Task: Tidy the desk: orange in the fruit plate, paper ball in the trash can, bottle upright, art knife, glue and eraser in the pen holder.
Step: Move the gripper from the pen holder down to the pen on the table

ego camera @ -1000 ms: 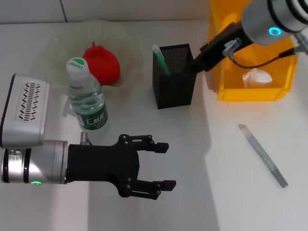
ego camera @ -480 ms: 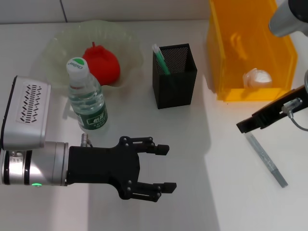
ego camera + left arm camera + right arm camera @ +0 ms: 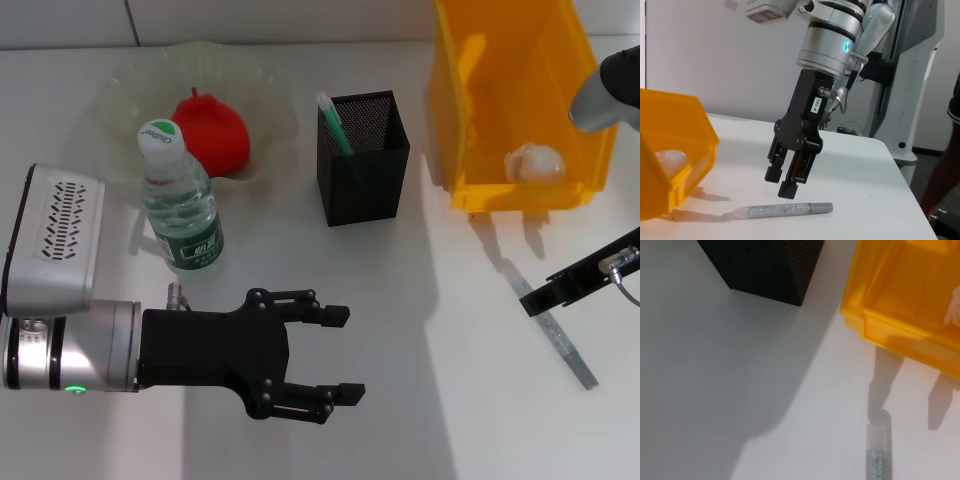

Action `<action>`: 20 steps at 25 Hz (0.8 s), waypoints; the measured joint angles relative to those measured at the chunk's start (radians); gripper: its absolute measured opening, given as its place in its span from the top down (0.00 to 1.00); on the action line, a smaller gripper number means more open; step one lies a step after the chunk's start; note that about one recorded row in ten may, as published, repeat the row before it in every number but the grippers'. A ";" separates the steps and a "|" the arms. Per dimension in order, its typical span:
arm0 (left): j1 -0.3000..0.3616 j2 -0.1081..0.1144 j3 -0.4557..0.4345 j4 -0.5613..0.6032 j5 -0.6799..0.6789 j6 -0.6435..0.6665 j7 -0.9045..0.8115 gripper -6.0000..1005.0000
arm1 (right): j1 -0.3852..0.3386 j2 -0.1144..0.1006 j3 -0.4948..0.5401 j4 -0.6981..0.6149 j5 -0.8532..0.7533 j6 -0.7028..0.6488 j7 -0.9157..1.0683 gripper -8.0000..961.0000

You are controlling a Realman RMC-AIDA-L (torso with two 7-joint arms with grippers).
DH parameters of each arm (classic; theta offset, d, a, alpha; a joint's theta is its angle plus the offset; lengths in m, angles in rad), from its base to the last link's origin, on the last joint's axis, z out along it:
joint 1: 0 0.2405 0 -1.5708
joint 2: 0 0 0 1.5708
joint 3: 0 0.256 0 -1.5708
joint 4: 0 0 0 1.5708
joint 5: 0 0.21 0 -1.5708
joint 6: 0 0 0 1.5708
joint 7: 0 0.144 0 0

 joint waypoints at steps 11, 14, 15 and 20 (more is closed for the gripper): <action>0.003 0.000 -0.006 0.000 0.000 0.003 0.000 0.20 | 0.039 -0.002 0.007 0.105 -0.001 0.043 -0.013 0.40; 0.003 0.000 -0.006 0.000 0.000 0.003 0.000 0.20 | 0.046 -0.002 0.006 0.124 -0.001 0.053 -0.014 0.40; 0.002 0.000 -0.006 0.000 -0.001 0.003 0.000 0.20 | 0.046 -0.002 0.004 0.128 -0.001 0.055 -0.014 0.40; 0.003 0.000 -0.004 0.000 -0.001 0.003 0.000 0.20 | 0.047 -0.002 -0.001 0.137 -0.016 0.064 -0.015 0.42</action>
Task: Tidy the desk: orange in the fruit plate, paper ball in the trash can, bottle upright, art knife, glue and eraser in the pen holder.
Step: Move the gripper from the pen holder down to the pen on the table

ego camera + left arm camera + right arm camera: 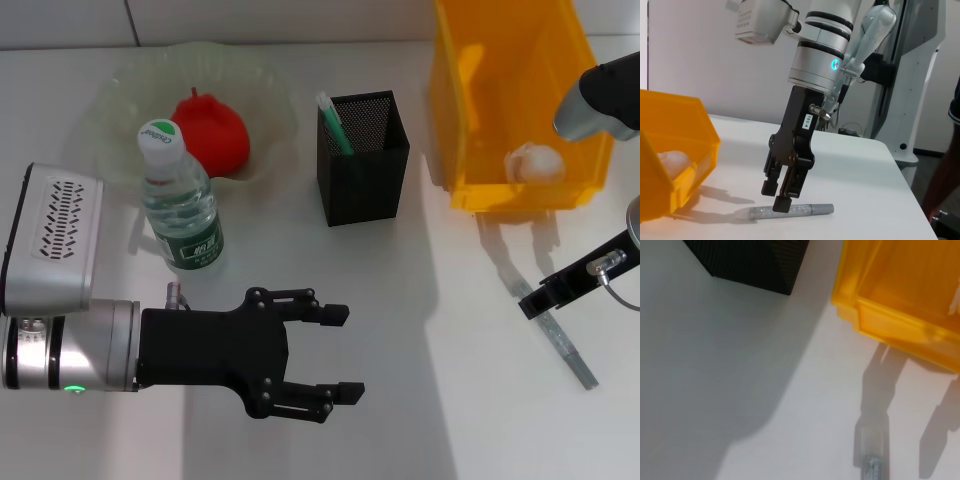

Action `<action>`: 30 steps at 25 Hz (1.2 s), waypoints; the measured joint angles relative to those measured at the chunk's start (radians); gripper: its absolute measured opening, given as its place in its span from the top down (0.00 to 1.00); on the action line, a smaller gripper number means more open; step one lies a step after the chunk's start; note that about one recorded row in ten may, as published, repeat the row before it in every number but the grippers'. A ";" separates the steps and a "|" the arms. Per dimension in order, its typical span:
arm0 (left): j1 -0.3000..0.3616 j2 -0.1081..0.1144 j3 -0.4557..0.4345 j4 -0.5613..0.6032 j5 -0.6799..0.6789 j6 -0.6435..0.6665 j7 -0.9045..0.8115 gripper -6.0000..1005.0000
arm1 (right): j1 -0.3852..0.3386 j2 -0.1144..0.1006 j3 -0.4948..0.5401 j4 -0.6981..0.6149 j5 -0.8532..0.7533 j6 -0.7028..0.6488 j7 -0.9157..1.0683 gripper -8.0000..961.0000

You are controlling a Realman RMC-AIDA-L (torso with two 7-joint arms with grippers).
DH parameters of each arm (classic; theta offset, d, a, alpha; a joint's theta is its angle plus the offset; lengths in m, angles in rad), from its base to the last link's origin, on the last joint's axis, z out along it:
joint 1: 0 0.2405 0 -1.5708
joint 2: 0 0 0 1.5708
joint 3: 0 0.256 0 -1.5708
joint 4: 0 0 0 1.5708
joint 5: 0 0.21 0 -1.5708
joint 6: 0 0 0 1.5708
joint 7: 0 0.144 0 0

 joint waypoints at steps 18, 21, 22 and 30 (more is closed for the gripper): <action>0.001 0.000 0.006 0.000 -0.001 0.000 0.000 0.20 | 0.007 0.001 -0.002 0.046 -0.002 0.029 -0.014 0.59; 0.001 0.000 0.006 0.000 -0.001 0.000 0.000 0.20 | 0.012 0.001 -0.002 0.058 -0.001 0.033 -0.014 0.59; 0.001 0.000 0.006 0.000 -0.002 0.000 0.000 0.20 | 0.013 0.001 -0.002 0.061 0.000 0.035 -0.014 0.59; 0.001 0.000 0.005 0.000 -0.003 0.000 0.000 0.20 | 0.016 0.001 -0.002 0.071 0.001 0.044 -0.014 0.60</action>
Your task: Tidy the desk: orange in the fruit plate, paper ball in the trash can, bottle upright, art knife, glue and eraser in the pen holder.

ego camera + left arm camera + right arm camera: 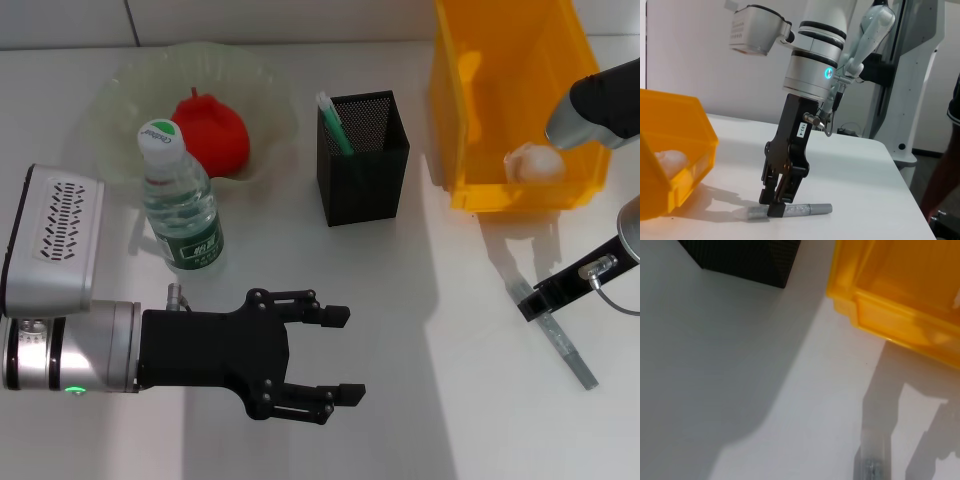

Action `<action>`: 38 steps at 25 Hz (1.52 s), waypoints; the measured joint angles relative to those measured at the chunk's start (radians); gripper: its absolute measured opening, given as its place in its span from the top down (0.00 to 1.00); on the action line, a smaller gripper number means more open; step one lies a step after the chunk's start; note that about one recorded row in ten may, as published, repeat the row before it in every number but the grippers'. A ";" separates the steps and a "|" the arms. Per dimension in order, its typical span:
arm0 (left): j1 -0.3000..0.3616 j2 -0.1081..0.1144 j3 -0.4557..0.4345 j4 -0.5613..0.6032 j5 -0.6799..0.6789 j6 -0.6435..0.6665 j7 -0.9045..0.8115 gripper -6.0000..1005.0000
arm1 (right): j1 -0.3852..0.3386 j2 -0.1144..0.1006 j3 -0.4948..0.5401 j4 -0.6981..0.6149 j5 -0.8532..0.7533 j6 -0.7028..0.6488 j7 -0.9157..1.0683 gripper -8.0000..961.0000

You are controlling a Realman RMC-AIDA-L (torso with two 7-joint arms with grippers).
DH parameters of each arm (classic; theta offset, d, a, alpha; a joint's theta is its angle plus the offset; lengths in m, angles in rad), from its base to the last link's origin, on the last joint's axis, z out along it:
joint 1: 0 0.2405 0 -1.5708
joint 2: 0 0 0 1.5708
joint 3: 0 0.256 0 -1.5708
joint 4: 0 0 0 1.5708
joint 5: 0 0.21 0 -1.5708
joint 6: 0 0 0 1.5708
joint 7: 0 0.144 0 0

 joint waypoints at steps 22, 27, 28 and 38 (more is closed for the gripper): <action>0.000 0.002 0.001 0.000 -0.002 0.000 0.000 0.20 | 0.014 0.001 -0.002 0.028 -0.003 -0.005 -0.009 0.82; 0.000 0.002 0.002 0.000 -0.003 0.000 0.000 0.20 | 0.011 0.000 -0.002 0.020 -0.003 -0.009 -0.023 0.83; 0.000 0.002 0.001 0.000 -0.003 0.000 0.000 0.20 | 0.010 0.000 -0.002 0.018 -0.003 -0.010 -0.025 0.83; 0.002 0.002 -0.004 0.000 -0.003 0.004 0.000 0.20 | -0.069 -0.002 0.089 -0.342 0.147 -0.087 -0.071 0.84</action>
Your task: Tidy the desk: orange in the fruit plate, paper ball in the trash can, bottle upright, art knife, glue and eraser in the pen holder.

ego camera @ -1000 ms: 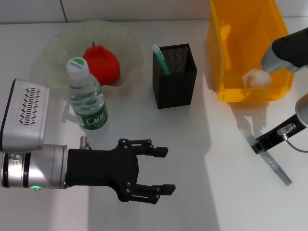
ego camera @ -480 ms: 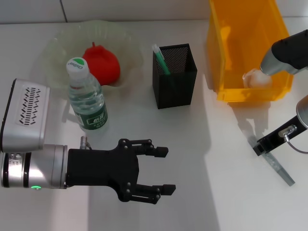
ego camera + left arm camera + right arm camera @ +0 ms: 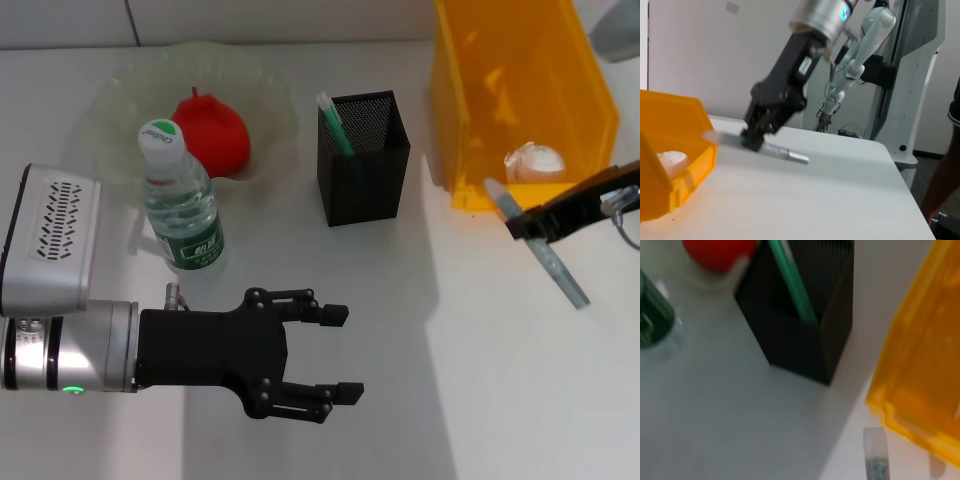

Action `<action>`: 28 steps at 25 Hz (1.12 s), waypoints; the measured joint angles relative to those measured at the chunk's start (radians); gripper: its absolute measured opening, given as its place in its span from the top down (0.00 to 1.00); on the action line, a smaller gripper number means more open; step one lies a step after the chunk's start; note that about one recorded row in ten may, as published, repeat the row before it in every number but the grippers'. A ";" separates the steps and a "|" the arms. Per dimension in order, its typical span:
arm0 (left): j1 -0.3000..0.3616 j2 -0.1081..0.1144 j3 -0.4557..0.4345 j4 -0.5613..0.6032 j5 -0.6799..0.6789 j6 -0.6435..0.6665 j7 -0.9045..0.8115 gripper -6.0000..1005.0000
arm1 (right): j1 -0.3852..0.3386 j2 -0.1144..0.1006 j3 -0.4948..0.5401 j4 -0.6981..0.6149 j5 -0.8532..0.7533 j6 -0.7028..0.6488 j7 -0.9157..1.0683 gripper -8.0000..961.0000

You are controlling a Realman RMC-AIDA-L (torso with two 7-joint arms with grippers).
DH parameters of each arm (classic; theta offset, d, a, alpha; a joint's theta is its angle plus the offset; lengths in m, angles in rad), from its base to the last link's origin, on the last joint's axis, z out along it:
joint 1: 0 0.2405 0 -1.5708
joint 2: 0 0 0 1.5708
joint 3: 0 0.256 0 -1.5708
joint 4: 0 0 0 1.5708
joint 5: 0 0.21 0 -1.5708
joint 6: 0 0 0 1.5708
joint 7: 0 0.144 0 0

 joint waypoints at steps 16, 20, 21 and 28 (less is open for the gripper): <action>-0.001 -0.001 -0.003 0.000 0.000 0.001 0.000 0.20 | -0.035 0.004 0.143 0.129 0.658 0.371 -0.648 0.85; -0.007 -0.001 -0.001 0.000 0.000 -0.001 0.000 0.20 | -0.024 0.004 0.142 0.254 0.744 0.420 -0.808 0.85; -0.010 -0.001 0.000 -0.001 0.000 -0.002 0.000 0.20 | -0.024 0.005 0.142 0.288 0.782 0.433 -0.863 0.85; -0.012 -0.002 -0.003 -0.001 0.000 -0.002 0.000 0.20 | -0.025 0.000 0.172 0.517 1.071 0.429 -1.119 0.85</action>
